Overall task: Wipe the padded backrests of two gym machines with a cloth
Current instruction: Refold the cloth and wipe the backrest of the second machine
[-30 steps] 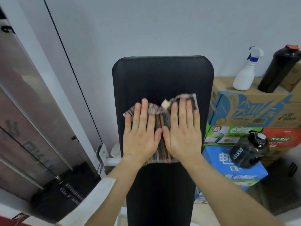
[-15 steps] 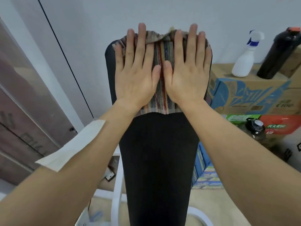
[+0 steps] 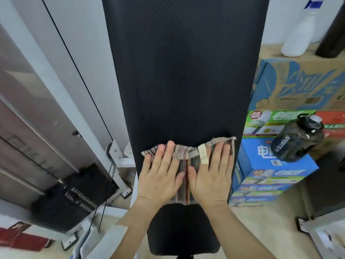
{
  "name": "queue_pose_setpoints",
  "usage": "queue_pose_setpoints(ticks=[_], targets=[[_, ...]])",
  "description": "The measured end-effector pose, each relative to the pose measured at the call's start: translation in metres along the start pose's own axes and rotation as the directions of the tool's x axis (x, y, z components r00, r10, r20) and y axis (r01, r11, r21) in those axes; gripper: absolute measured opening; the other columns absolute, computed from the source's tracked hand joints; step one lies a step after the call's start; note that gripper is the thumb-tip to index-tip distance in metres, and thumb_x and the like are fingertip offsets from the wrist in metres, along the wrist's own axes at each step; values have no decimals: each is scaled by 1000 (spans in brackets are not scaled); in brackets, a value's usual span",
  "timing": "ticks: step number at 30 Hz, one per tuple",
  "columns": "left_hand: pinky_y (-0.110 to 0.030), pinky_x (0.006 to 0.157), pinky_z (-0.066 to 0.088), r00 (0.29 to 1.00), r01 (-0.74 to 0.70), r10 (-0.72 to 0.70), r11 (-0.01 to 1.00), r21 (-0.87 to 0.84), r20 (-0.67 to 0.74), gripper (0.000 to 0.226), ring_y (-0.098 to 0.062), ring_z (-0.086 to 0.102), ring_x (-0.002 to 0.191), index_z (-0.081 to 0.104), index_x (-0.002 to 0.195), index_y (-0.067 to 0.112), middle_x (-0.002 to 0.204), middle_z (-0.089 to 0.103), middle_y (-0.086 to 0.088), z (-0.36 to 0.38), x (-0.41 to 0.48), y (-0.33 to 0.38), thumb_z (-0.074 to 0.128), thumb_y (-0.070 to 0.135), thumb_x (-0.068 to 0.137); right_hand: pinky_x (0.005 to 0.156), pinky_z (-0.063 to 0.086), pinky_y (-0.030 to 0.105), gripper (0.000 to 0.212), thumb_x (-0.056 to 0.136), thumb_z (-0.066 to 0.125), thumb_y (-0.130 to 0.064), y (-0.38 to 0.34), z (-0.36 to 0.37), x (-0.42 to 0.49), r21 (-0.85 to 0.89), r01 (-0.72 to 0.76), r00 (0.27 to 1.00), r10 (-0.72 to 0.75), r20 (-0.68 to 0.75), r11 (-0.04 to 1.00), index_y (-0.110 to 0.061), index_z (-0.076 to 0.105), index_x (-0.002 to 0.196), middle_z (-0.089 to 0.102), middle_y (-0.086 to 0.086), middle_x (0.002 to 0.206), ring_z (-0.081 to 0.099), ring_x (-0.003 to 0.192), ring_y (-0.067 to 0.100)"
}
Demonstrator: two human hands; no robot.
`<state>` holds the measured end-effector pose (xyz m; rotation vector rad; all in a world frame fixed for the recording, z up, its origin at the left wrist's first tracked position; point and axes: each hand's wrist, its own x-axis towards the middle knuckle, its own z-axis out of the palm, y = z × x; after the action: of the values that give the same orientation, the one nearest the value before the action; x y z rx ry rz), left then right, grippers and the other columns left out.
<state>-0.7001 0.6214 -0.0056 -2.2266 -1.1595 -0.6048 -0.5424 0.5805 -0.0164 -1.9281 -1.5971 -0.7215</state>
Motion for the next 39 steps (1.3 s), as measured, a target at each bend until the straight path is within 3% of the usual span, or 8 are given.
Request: queue_pose_setpoints(ticks=[3, 5, 10, 14, 19, 22, 27, 39], targets=[[-43, 124, -9, 1000, 10, -11, 999, -34, -17, 76, -21, -16, 154, 4, 158, 16, 166, -19, -4, -19, 22, -11, 37, 49, 98, 125, 2, 50, 83, 99, 40, -46, -1, -21, 32, 37, 31, 999, -30, -21, 999, -10, -5, 159, 8, 23, 163, 2, 152, 37], [-44, 125, -9, 995, 61, -66, 996, -62, -74, 75, -22, -14, 154, -1, 159, 14, 166, -16, -6, -43, 67, -26, 34, 46, 102, 125, 6, 50, 74, 103, 34, -45, -2, -48, 84, 45, 43, 997, -40, -69, 998, -9, 1, 159, 7, 22, 165, 3, 154, 35], [-50, 126, 3, 960, 171, -188, 980, -97, -207, 67, -29, 4, 156, 5, 160, 10, 168, 5, -13, -123, 203, -77, 25, 44, 105, 125, 10, 49, 68, 103, 27, -43, -24, -117, 232, 15, 23, 979, -20, -203, 1000, -8, 12, 160, 11, 18, 167, 8, 155, 33], [-52, 125, 9, 943, 198, -219, 974, -109, -249, 65, -31, 8, 155, 7, 159, 8, 167, 9, -15, -129, 214, -80, 25, 41, 105, 125, 10, 49, 66, 104, 22, -42, -29, -120, 240, 4, 18, 975, -16, -223, 1000, -9, 13, 160, 12, 16, 167, 9, 155, 31], [-50, 125, 7, 946, 181, -212, 973, -143, -245, 67, -34, 14, 154, 13, 159, 6, 165, 17, -18, -86, 145, -52, 33, 39, 104, 124, 11, 50, 67, 103, 26, -41, -31, -88, 174, 28, 27, 981, -21, -194, 999, -8, 14, 159, 14, 17, 166, 11, 154, 32], [-48, 124, 4, 970, 122, -145, 985, -123, -196, 69, -33, 12, 153, 0, 158, 11, 166, 15, -17, -43, 75, -26, 30, 41, 103, 125, 11, 50, 69, 102, 32, -42, -28, -51, 104, 39, 22, 987, -15, -162, 999, -8, 13, 159, 14, 18, 166, 12, 154, 33], [-45, 124, -9, 994, 48, -52, 998, -46, -94, 78, -22, -19, 153, -9, 159, 15, 166, -23, -6, 39, -62, 19, 30, 49, 100, 125, 6, 48, 71, 103, 31, -42, -7, 36, -56, 40, 119, 982, -112, -154, 992, -11, 1, 159, 12, 16, 164, 9, 154, 33], [-45, 124, -1, 991, -132, 131, 990, -41, -15, 73, -23, -8, 156, 1, 161, 16, 168, -11, -6, 143, -265, 103, 35, 45, 103, 125, 8, 45, 72, 102, 39, -44, 25, 134, -289, -4, 266, 963, -265, -55, 964, -12, 10, 160, 11, 12, 166, 3, 156, 25]])
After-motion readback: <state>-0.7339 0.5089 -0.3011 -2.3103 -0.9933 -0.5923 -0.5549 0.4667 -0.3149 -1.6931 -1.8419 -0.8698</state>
